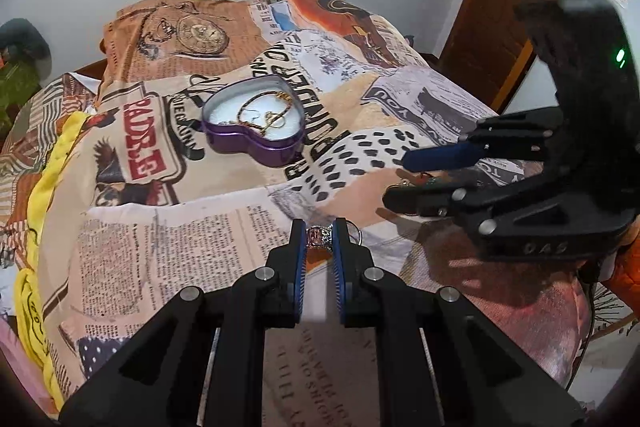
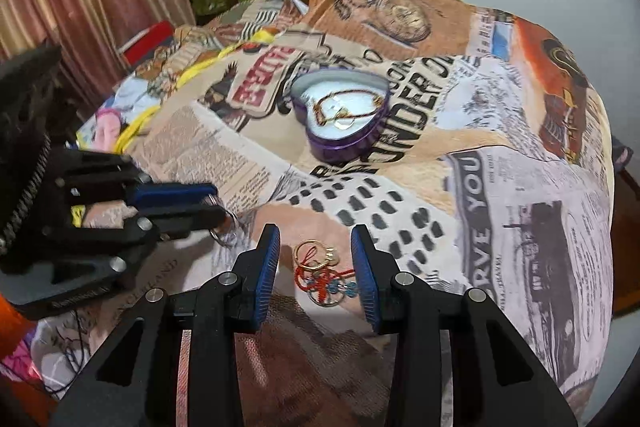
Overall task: Organize jewelry
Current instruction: 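Carry the silver charm toward the tin while the right tool grasps a gold ring, then lower the charm into the tin while the right tool drops the gold ring in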
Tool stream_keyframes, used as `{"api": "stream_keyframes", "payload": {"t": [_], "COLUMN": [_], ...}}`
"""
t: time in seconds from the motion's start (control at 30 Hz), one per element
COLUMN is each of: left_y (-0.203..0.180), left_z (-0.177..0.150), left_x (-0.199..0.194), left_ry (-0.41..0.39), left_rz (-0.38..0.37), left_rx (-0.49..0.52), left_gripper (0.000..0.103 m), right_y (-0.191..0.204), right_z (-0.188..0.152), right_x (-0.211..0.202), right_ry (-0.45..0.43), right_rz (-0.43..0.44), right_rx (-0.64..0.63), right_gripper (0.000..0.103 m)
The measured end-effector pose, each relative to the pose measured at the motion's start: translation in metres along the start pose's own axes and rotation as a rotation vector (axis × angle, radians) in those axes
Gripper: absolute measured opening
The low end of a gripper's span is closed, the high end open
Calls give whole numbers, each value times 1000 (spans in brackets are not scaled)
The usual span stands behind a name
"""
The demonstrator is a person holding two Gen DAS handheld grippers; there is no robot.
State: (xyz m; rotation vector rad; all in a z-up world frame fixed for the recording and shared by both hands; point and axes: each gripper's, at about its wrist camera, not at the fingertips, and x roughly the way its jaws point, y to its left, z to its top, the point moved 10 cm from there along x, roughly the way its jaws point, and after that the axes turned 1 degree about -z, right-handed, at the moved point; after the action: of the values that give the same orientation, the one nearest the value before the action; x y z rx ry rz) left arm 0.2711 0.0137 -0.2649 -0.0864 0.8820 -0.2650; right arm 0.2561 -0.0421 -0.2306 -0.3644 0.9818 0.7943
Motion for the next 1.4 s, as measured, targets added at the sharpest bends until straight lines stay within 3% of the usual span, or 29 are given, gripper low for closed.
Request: {"api": "stream_keyframes", "payload": {"t": [0.1, 0.17, 0.2, 0.4, 0.93, 1.4], "left_y": [2, 3, 2, 0, 19, 50], "left_z": [-2, -4, -5, -4, 39, 84], "left_x": [0, 0, 0, -1, -24, -9], "left_ry": [0, 0, 1, -6, -96, -140], "left_rz": [-9, -8, -9, -16, 37, 80], "left_rx": [-10, -7, -7, -10, -24, -19], "left_gripper": [11, 11, 11, 11, 11, 11], "right_y": [1, 0, -1, -5, -12, -24], "right_z": [-9, -10, -10, -9, 36, 80], "right_x": [11, 11, 11, 8, -44, -30], "right_ry": [51, 50, 48, 36, -152, -198], "right_rz": [-9, -9, -12, -10, -22, -30], "right_rx": [-21, -23, -25, -2, 63, 69], "right_gripper": [34, 32, 24, 24, 24, 24]}}
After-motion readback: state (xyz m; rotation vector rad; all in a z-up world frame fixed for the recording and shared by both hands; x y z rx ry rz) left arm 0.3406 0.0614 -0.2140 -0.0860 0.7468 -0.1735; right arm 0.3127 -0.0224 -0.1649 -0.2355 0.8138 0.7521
